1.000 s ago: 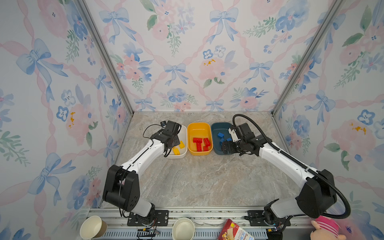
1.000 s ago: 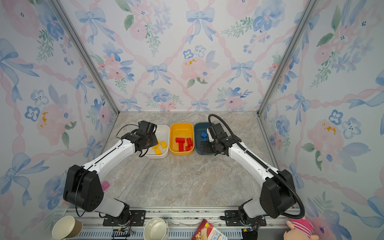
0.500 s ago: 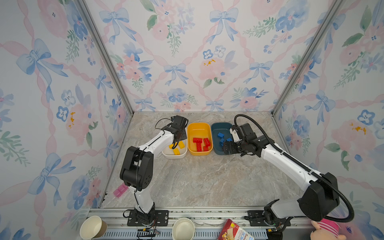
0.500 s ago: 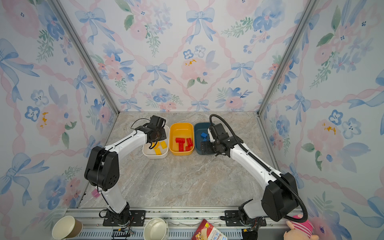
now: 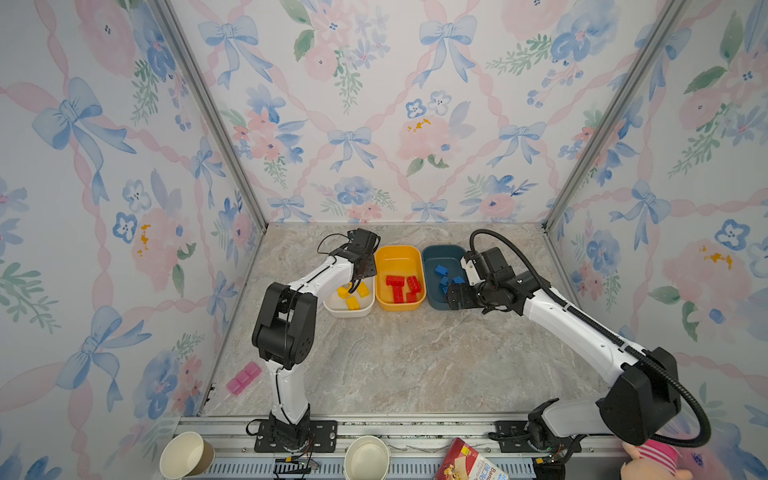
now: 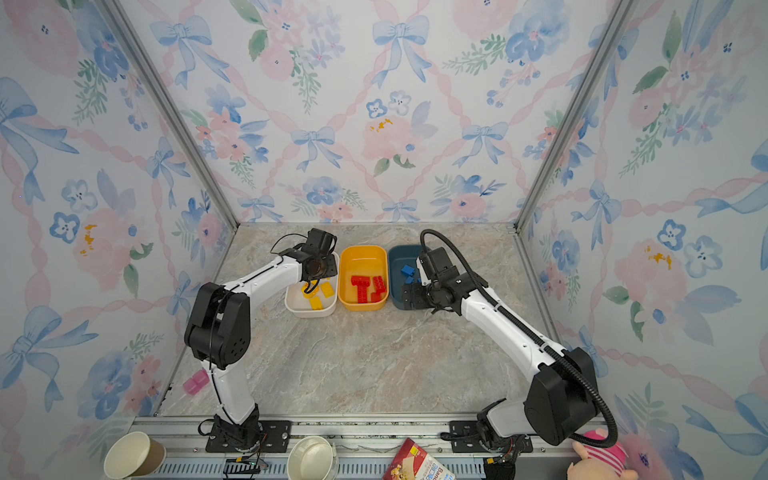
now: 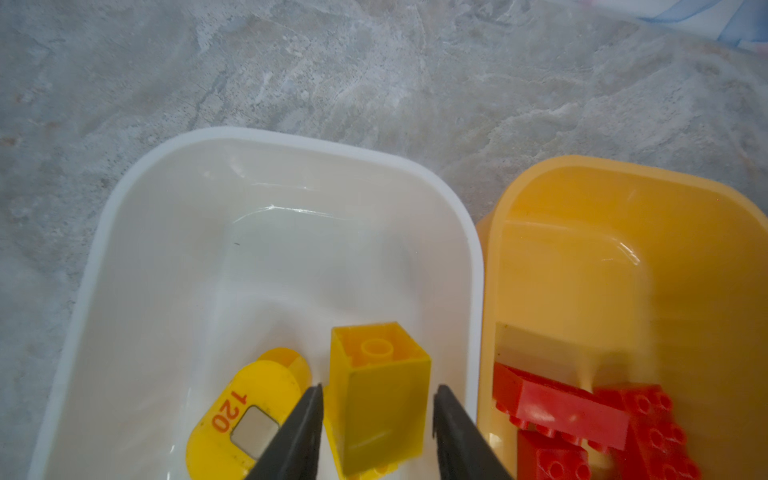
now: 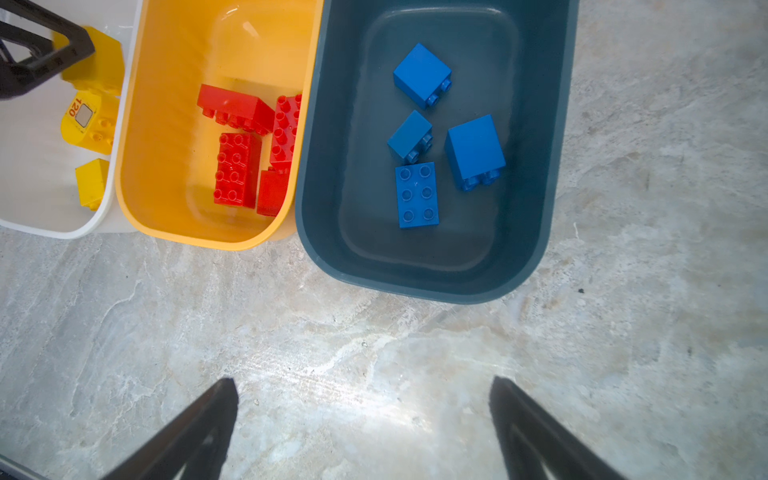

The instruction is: Sort the legos into containers by color

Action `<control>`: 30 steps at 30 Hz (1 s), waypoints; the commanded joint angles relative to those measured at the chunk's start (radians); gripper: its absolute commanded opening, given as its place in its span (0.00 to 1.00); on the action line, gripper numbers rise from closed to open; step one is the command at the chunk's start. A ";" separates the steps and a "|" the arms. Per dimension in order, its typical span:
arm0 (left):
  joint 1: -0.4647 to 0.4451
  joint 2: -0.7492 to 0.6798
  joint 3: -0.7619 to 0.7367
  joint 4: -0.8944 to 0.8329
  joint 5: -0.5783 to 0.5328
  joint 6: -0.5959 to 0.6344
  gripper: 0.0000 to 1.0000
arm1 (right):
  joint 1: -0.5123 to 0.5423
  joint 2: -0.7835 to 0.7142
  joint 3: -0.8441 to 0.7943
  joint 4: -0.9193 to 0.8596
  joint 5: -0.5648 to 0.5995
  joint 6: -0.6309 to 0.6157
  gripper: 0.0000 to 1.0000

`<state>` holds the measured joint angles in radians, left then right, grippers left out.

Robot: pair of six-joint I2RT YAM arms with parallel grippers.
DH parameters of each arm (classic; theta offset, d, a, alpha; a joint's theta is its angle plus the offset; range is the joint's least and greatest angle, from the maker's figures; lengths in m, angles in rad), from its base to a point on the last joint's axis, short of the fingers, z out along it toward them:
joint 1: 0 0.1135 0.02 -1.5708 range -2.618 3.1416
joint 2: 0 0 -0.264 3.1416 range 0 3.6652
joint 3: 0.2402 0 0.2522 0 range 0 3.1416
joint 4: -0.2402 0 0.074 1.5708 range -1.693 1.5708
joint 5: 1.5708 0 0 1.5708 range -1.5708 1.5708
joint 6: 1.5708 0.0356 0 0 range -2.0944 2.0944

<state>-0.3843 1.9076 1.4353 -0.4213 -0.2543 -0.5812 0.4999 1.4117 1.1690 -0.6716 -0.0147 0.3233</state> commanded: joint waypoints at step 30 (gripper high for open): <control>0.028 -0.441 -0.486 0.392 -0.179 0.183 0.98 | -0.172 -0.098 -0.102 0.106 0.110 -0.119 0.97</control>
<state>-0.3779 1.5169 1.0107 -0.1284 -0.3904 -0.4442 0.3630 1.3460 1.1000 -0.6182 0.0456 0.2508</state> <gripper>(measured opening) 0.979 0.969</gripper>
